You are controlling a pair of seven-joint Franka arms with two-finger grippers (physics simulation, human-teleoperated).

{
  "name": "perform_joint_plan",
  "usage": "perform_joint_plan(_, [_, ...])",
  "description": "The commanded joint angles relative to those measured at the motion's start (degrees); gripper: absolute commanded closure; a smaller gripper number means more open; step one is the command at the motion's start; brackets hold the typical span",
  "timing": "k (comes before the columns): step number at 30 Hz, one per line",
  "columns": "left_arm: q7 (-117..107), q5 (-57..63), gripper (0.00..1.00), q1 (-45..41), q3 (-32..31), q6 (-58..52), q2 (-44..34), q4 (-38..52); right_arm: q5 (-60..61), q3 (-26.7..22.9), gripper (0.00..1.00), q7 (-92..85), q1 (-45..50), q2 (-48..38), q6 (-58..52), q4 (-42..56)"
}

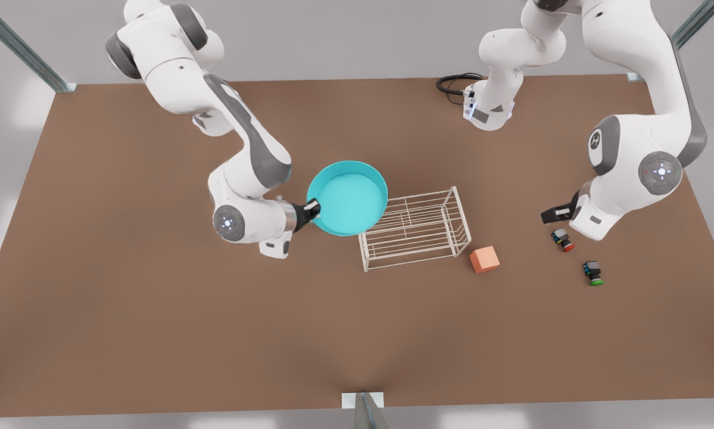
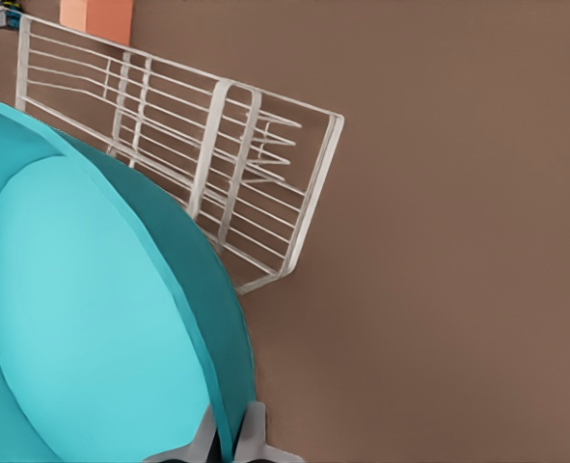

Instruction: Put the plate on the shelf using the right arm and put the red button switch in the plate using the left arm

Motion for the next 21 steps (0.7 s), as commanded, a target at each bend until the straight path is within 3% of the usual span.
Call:
perform_joint_plan(1, [0.13, 0.3, 0.0, 0.0, 0.01, 1.15, 0.0, 0.03, -0.5, 0.0, 0.83, 22.6, 1.64, 0.91, 6.37, 0.32])
perform_joint_plan(10, [0.13, 0.3, 0.0, 0.0, 0.01, 1.15, 0.0, 0.03, -0.59, -0.17, 0.83, 34.73, 9.11, 8.91, 16.74, 8.93])
perform_joint_plan(21, [-0.3, 0.74, 0.0, 0.27, 0.19, 1.32, 0.09, -0.15, -0.94, -0.88, 0.81, 36.75, 13.68, 9.79, 21.23, 6.65])
